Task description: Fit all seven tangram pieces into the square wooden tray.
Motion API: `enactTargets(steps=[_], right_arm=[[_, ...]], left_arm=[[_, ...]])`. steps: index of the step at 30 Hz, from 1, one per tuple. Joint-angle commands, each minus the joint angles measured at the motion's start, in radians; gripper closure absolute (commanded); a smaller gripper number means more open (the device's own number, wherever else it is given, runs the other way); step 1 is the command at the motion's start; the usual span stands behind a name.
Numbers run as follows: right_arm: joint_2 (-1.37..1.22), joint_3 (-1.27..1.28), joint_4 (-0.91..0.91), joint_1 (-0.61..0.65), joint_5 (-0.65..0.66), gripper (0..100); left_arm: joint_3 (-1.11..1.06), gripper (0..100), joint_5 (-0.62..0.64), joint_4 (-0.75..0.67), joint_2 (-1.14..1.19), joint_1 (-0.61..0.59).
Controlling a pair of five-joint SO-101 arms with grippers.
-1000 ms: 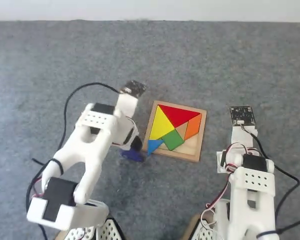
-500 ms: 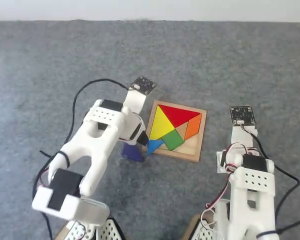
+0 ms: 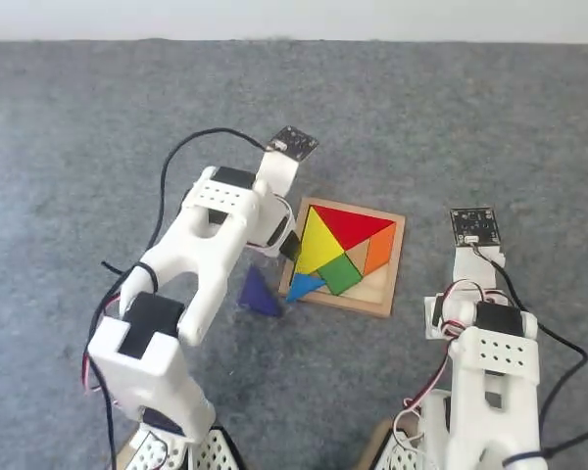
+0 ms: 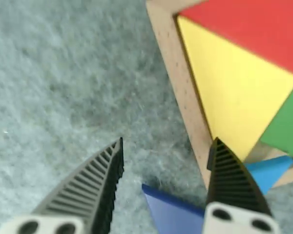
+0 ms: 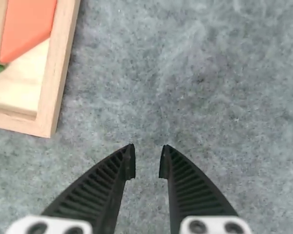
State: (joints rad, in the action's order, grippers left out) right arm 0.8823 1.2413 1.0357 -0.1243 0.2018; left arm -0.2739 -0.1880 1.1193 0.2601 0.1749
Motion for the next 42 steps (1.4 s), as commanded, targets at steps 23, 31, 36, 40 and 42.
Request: enactTargets(steps=[23, 31, 36, 40, 42], right_arm=[[-0.007, -0.006, -0.01, -0.012, 0.012, 90.4], [-0.005, -0.006, -0.01, -0.012, 0.012, 90.4], [-0.004, -0.006, -0.01, -0.012, 0.012, 90.4], [-0.002, -0.006, -0.01, -0.012, 0.012, 90.4], [-0.001, -0.006, -0.01, -0.012, 0.012, 90.4]], left_arm=[[-0.43, 74, -0.077, 0.043, -0.42, 0.084], [-0.211, 74, -0.074, 0.044, -0.169, 0.069], [-0.079, 74, -0.074, 0.064, -0.066, 0.069], [0.004, 74, -0.077, 0.101, -0.032, 0.069], [0.031, 74, -0.077, 0.117, -0.023, 0.072]])
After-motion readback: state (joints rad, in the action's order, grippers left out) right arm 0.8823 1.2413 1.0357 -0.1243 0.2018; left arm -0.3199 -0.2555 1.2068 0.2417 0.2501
